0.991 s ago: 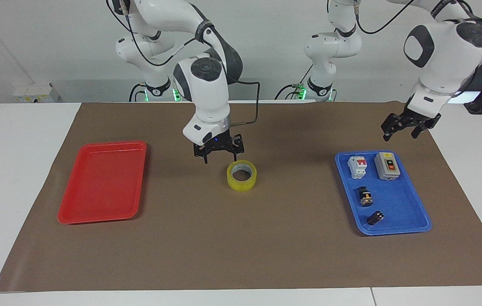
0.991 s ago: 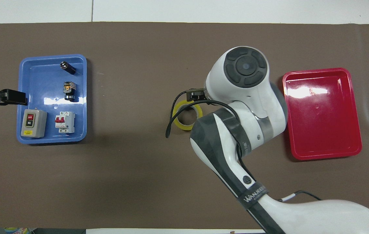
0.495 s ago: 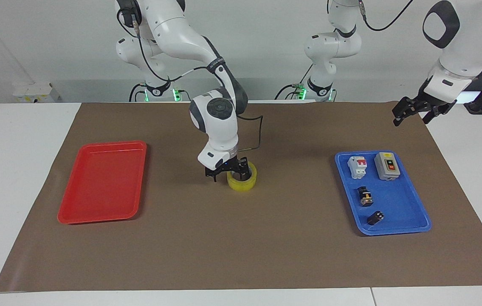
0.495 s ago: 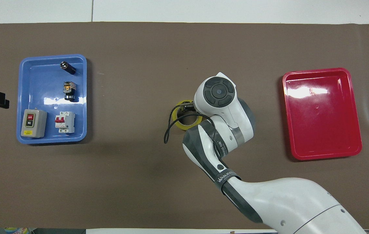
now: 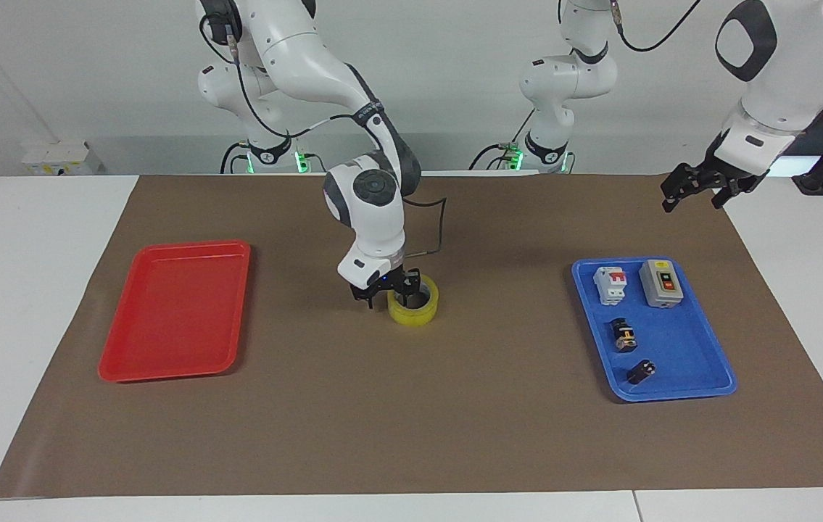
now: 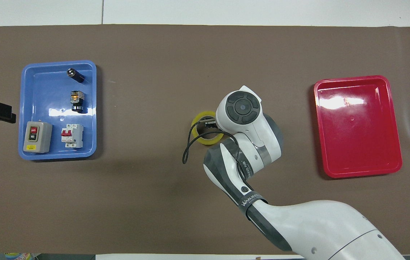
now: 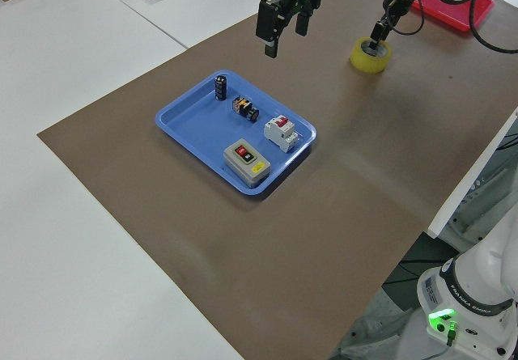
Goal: Place and move tape with both arms
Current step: 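Grasp the tape roll with the right gripper while the left gripper retracts, then carry the tape roll with the right gripper and lower it into the red tray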
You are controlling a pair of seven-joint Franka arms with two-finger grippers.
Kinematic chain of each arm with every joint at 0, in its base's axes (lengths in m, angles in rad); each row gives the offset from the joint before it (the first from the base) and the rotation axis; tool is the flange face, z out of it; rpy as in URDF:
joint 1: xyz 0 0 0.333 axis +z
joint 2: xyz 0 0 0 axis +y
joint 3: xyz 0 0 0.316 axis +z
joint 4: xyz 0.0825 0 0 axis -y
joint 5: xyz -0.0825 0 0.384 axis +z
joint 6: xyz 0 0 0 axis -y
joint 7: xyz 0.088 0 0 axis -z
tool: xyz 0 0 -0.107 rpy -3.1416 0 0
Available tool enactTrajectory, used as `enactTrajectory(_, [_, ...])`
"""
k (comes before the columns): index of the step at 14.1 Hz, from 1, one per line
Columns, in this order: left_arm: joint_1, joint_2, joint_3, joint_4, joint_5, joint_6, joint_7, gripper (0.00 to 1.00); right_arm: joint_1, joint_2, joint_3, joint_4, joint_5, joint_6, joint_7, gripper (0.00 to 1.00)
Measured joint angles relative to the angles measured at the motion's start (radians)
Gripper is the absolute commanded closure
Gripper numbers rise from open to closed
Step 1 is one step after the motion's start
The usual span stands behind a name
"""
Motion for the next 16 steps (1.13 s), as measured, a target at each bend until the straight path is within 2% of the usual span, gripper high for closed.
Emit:
enactTrajectory(2, [0.000, 0.000, 0.000, 0.004, 0.000, -0.001, -0.001, 0.00, 0.000, -0.001, 0.000, -0.001, 0.000, 0.000, 0.000, 0.56])
enactTrajectory(5, [0.000, 0.001, 0.000, 0.033, -0.004, -0.018, -0.002, 0.00, 0.000, -0.001, 0.004, -0.002, 0.001, 0.000, 0.000, 0.86])
enactTrajectory(7, [0.000, 0.004, 0.000, 0.056, -0.004, -0.029, -0.003, 0.00, 0.001, -0.002, 0.011, -0.002, 0.001, -0.002, 0.001, 0.99])
enactTrajectory(9, [0.000, 0.004, 0.000, 0.070, -0.004, -0.029, -0.003, 0.00, 0.001, -0.002, 0.012, 0.000, 0.001, -0.015, 0.000, 0.99])
enactTrajectory(12, [0.000, 0.004, 0.000, 0.076, -0.004, -0.029, -0.003, 0.00, -0.023, -0.007, 0.002, 0.058, -0.001, -0.141, -0.058, 0.99])
enactTrajectory(14, [0.000, 0.004, 0.000, 0.076, -0.004, -0.031, -0.003, 0.00, -0.100, -0.031, -0.005, 0.120, -0.001, -0.243, -0.154, 0.99])
enactTrajectory(16, [0.000, 0.004, 0.000, 0.076, -0.004, -0.032, -0.003, 0.00, -0.225, -0.087, -0.009, 0.148, -0.002, -0.342, -0.315, 0.99])
